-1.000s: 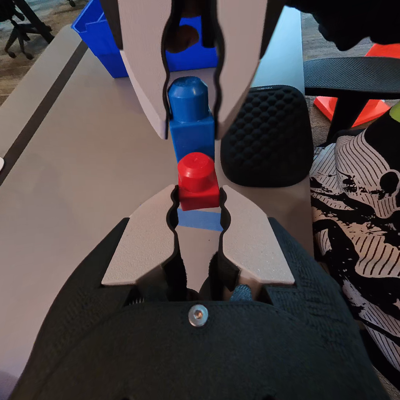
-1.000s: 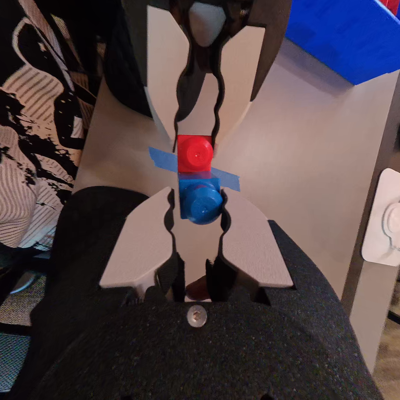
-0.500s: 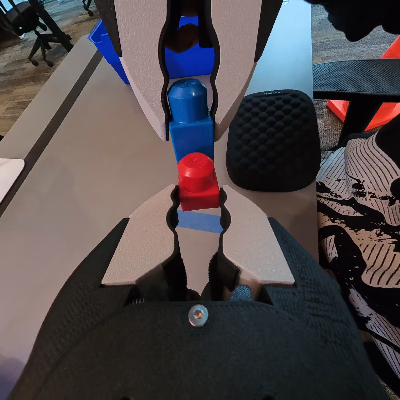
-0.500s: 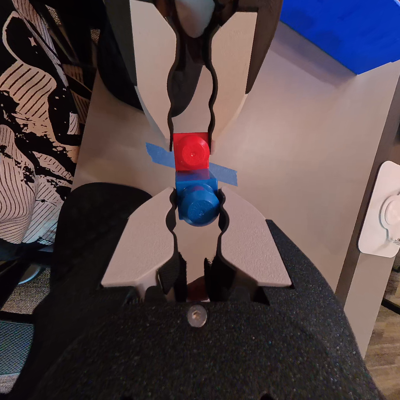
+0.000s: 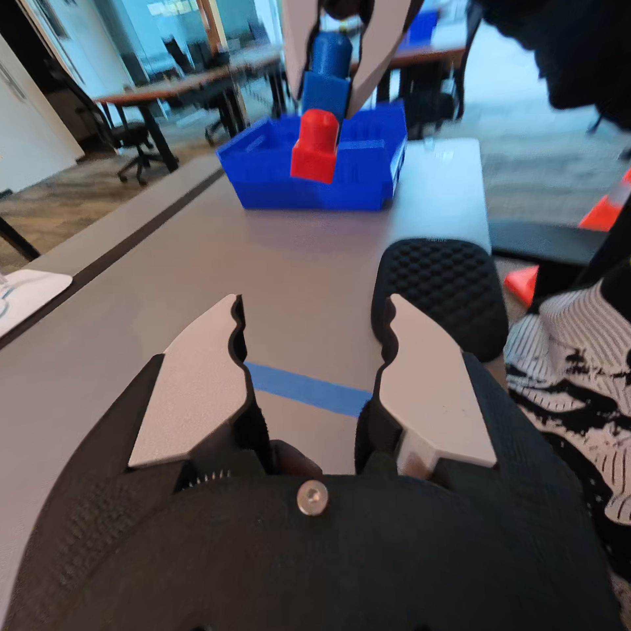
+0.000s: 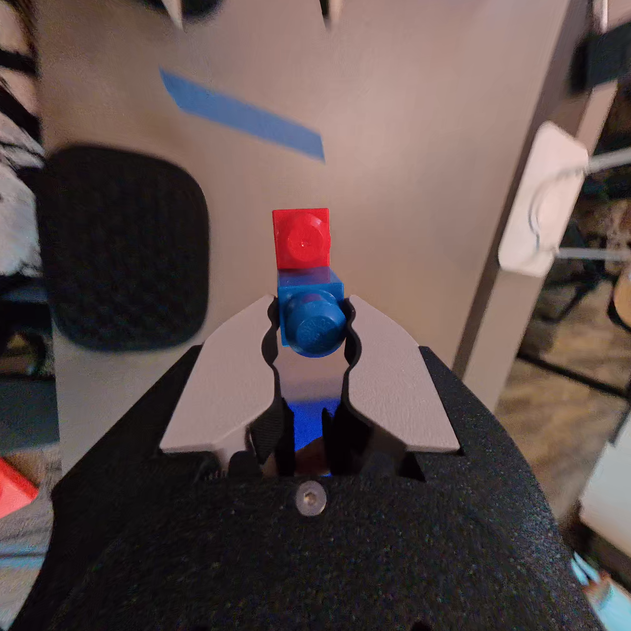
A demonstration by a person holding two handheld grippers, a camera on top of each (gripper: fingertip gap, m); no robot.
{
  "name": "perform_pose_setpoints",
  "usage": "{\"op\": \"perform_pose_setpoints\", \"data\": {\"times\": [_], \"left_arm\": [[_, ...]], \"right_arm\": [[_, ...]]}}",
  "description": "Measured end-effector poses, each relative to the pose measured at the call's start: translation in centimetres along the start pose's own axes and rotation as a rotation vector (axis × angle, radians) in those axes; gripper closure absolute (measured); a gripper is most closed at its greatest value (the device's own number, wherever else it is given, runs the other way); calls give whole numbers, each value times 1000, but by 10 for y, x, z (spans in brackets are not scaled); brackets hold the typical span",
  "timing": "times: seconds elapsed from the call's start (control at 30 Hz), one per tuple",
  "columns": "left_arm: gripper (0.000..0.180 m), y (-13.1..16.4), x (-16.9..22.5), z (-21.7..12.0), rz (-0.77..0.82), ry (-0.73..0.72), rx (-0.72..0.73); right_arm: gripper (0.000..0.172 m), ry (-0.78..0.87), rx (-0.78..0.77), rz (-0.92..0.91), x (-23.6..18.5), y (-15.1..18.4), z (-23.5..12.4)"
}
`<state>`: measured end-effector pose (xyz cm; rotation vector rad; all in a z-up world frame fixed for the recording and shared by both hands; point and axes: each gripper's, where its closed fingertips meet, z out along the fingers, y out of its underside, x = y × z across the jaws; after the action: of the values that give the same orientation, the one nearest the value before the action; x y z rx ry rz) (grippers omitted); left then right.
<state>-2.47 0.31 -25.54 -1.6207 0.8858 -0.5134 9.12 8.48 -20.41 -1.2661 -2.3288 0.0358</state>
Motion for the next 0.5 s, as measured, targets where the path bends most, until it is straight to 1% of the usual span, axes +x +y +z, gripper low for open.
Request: {"op": "perform_pose_setpoints", "data": {"times": [0.1,0.13,0.2,0.27,0.33,0.5], "left_arm": [[102,-9,-6,-10,-117,26,217],[102,-11,-8,-14,-144,36,263],[102,-12,-9,-20,-178,63,309],[102,-13,-9,-23,-172,66,337],[102,-10,-13,-23,-157,35,333],[103,-9,-17,-25,-159,11,353]], "right_arm": [[136,37,-143,53,14,69,-36],[136,38,-184,66,15,91,-44],[136,24,-239,85,15,130,-55],[136,-14,-261,124,10,161,-55],[136,-56,-290,158,1,186,-48],[136,-103,-364,188,-19,233,-22]]}}
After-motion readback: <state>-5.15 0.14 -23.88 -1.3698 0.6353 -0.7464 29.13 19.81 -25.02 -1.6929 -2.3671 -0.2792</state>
